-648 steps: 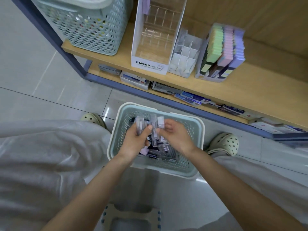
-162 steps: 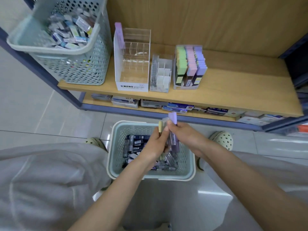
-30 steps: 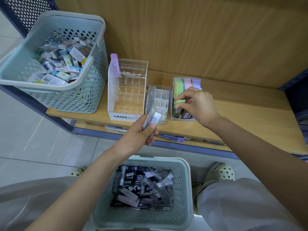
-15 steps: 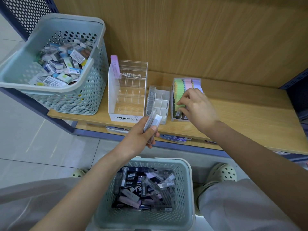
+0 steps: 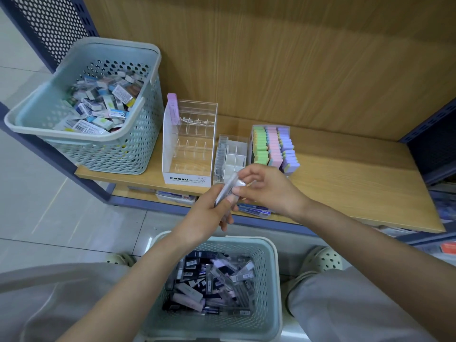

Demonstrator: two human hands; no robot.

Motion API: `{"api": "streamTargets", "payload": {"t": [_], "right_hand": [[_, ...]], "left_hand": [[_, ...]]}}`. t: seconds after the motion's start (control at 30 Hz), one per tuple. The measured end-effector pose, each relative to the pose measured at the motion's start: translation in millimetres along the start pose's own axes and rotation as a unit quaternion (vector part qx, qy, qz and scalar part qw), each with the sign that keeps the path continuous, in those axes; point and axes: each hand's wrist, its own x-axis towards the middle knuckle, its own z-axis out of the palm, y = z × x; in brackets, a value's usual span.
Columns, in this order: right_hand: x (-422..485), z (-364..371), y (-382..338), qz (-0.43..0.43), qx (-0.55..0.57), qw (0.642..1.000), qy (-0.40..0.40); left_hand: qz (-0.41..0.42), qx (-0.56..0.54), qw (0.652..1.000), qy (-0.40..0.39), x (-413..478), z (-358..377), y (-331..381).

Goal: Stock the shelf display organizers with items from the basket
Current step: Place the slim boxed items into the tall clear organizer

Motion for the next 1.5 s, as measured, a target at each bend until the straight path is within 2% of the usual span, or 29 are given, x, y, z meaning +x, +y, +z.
{"api": "streamTargets", "payload": {"t": [0.07,0.13,0.2,0.27,0.4,0.5,0.6,0.7,0.8,0.93,1.33,1.5], "right_hand": [[-1,-4,0,0.019,0.062,0.998,0.004],[-2,-7,0,0.021,0.08,0.996,0.02],[-4,-9,3,-0.011,0.002,1.0,0.016],[-9,-4,4,-0.048,-0.107,0.993,-0.016],[-18,16,3,-0.124,-0.261,0.953,-0.088],[-17,24,3,-0.148,-0.286,0.94,-0.108],[-6,18,1,-0.128,-0.257,0.956,-0.066],[15,2,-2,-0.094,-0.211,0.972,0.052],[44,-12,-6,-0.107,-0.206,0.962,0.147],[84,-22,-5,-0.142,-0.25,0.935,0.21],[150,-22,8,-0.083,-0.398,0.901,0.152],[157,-21,11,-0.083,-0.487,0.86,0.131]], "left_hand": [[0.002,-0.021,1.0,0.003,-3,0,1],[0.002,-0.032,0.999,0.043,-5,-2,3],[0.009,-0.012,0.995,0.099,-5,-6,5],[0.031,0.025,0.992,0.122,-5,-10,7],[0.068,0.097,0.988,0.097,-9,-8,9],[0.076,0.077,0.988,0.109,-11,-10,8],[0.077,0.081,0.982,0.152,-9,-19,8],[0.071,0.107,0.975,0.18,-5,-31,8],[0.019,0.047,0.984,0.168,1,-39,6],[-0.023,-0.023,0.983,0.18,16,-49,2],[0.004,0.007,0.982,0.19,38,-60,-11],[0.025,0.032,0.981,0.189,43,-61,-11]]}}
